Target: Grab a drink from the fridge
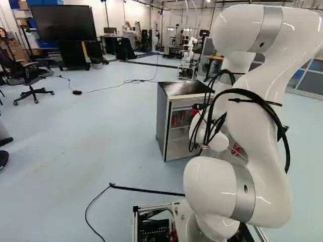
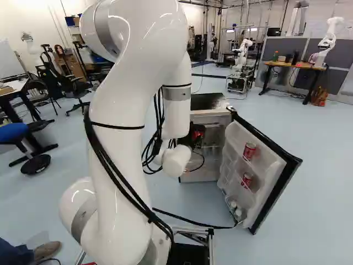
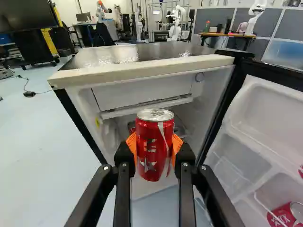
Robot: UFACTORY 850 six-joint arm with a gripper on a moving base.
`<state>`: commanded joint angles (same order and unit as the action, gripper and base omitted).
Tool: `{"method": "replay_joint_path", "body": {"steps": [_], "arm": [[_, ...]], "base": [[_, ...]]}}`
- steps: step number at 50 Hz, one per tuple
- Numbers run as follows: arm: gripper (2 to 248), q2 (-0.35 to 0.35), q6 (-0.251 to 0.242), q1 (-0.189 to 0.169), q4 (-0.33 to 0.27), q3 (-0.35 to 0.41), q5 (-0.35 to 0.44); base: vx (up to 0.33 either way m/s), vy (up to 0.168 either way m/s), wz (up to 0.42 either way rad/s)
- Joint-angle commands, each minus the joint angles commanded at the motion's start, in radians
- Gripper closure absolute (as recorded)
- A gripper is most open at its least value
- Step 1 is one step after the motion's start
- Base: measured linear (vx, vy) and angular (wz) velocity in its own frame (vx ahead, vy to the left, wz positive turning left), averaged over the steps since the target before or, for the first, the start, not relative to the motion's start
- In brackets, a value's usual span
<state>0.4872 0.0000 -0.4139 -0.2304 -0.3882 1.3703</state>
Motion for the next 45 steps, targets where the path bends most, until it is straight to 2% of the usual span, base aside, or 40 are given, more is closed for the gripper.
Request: {"method": "replay_joint_path", "body": {"steps": [45], "arm": [[158, -0.148, 0.0, 0.0, 0.0, 0.042, 0.0]], "base": [[0.0, 0.0, 0.0]]}}
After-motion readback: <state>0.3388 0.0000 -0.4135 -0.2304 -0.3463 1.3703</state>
